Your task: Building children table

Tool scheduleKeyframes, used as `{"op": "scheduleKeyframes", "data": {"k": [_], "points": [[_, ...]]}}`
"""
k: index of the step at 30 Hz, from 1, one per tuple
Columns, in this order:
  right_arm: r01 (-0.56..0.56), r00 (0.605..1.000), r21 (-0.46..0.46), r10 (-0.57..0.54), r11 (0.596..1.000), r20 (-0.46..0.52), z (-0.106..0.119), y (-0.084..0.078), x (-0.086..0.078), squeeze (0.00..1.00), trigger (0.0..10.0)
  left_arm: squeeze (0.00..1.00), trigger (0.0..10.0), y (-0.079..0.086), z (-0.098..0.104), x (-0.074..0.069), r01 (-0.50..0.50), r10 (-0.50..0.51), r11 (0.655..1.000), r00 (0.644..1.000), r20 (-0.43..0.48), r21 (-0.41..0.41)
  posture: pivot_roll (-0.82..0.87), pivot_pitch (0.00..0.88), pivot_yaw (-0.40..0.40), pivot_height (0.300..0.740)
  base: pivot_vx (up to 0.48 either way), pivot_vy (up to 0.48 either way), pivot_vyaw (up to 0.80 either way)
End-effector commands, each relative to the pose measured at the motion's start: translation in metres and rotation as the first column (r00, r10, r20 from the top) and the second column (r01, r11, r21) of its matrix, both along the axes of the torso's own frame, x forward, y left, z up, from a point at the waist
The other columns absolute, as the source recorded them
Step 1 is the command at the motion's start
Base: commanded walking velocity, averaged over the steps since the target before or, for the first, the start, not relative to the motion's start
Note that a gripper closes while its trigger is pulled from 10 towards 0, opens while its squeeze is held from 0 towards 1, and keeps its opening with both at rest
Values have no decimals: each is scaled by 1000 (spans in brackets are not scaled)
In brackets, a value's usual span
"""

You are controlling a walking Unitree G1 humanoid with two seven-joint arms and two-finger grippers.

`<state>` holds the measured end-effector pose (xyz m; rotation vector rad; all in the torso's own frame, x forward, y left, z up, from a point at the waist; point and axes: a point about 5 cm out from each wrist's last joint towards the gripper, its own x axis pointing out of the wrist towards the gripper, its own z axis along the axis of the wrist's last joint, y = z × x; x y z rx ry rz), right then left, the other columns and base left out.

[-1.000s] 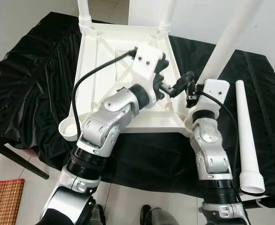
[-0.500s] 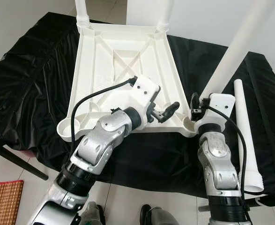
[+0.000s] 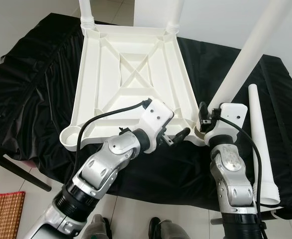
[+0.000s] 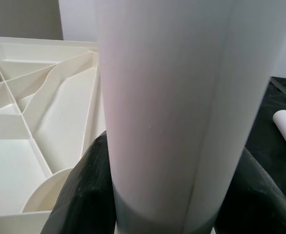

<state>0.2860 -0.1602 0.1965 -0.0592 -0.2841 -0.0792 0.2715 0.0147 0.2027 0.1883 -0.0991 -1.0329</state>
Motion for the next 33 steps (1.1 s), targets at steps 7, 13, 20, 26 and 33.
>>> {"op": "scheduleKeyframes", "data": {"k": [7, 13, 20, 26, 33], "points": [[-41, 999, -30, 40, 999, -32, -8, 3, -6, 0, 10000, 0, 10000, -7, -6, -22, 220, -219, 974, 975, -21, 56, 61, 190, -38, 740, 0, 0, 0], [-53, 998, -46, 51, 998, -44, -11, 5, -10, 0, 10000, 0, 10000, -3, -6, -26, 234, -232, 970, 972, -26, 65, 61, 186, -37, 740, 0, 0, 0], [-63, 996, -50, 59, 997, -68, -19, 7, -19, 0, 10000, 0, 10000, 2, -3, -26, 217, -216, 974, 976, -24, 57, 60, 188, -40, 740, 0, 0, 0], [-69, 996, -72, 64, 995, -68, -21, 6, -20, 0, 10000, 0, 10000, 3, -2, -26, 212, -211, 976, 977, -20, 57, 59, 186, -43, 740, 0, 0, 0], [-82, 995, -89, 78, 993, -54, -19, 5, -18, 0, 10000, 0, 10000, 3, -1, -26, 211, -211, 976, 977, -20, 56, 61, 180, -41, 740, 0, 0, 0]]}}
